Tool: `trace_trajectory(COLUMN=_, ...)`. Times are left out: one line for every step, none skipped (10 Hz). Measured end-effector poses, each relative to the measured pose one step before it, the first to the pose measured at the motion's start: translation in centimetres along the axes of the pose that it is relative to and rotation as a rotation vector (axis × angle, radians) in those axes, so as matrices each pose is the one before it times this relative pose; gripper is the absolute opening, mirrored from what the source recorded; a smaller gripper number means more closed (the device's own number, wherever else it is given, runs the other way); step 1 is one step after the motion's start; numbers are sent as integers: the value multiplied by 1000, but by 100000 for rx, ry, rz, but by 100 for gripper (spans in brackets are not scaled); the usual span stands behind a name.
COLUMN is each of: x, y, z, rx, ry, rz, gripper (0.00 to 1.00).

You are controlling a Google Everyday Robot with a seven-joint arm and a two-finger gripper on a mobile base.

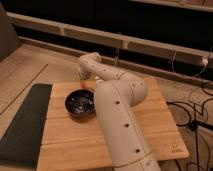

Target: Place the pepper in the ceramic bowl

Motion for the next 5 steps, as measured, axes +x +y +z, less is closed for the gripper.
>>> trace_trajectory(x=177, y=6, z=163, rx=-11, ry=833, rz=-81, gripper=75)
trace_trajectory(x=115, y=31, z=171, rx=-78, ry=835, rz=-134, gripper=80)
trace_trajectory(x=-52, y=3, z=40, rx=39, ry=451, rz=-131, gripper=80)
trace_trajectory(x=-187, y=21, z=-50, rx=2, ry=-84, rz=-64, gripper=80)
trace_trajectory(x=-174, y=-55, z=-83, rx=400, ry=-65, rz=-400, gripper=80)
